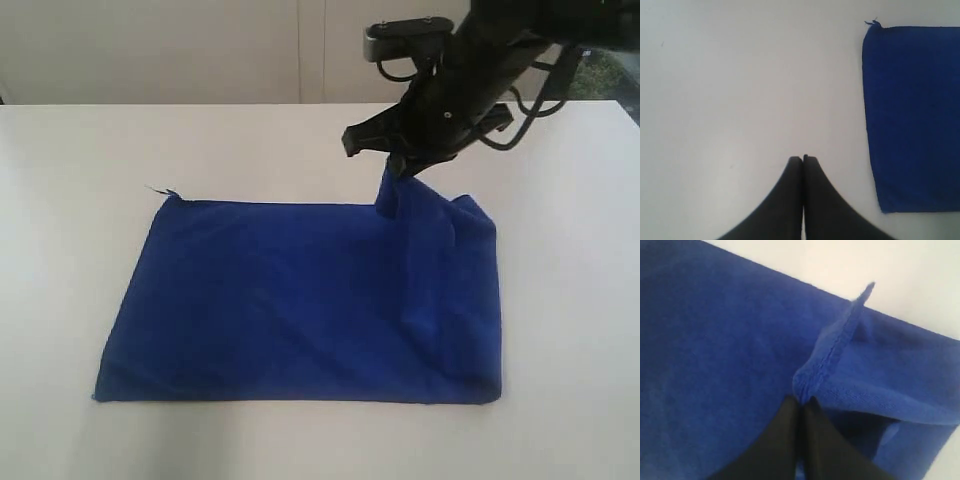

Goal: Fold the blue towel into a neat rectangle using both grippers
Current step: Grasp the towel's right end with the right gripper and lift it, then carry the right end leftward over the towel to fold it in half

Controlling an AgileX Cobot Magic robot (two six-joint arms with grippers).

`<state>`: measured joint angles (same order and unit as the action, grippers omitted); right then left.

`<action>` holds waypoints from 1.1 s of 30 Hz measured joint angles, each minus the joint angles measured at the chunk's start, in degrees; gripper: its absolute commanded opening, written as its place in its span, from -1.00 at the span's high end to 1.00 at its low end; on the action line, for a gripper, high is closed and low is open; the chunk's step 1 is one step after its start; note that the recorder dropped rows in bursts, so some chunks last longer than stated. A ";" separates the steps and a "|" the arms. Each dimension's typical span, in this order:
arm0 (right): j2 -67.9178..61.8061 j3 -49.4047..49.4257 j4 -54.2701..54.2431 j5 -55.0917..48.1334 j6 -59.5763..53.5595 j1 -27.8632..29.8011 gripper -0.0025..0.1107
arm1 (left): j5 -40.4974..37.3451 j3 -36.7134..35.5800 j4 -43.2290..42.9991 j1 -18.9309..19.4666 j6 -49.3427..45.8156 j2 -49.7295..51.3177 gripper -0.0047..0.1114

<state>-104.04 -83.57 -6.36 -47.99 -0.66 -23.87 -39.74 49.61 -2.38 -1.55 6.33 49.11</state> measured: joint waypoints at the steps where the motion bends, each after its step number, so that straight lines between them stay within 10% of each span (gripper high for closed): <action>1: -0.50 -0.42 -0.25 0.13 0.00 -0.44 0.96 | 0.00 0.00 0.00 0.00 0.00 0.00 0.92; 33: -4.43 -15.81 -13.30 -2.96 -9.96 -9.31 0.96 | 0.00 0.00 0.00 0.00 0.00 0.00 0.92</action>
<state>-108.48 -99.39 -19.66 -50.95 -10.62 -33.18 -39.74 49.61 -2.38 -1.55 6.33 49.11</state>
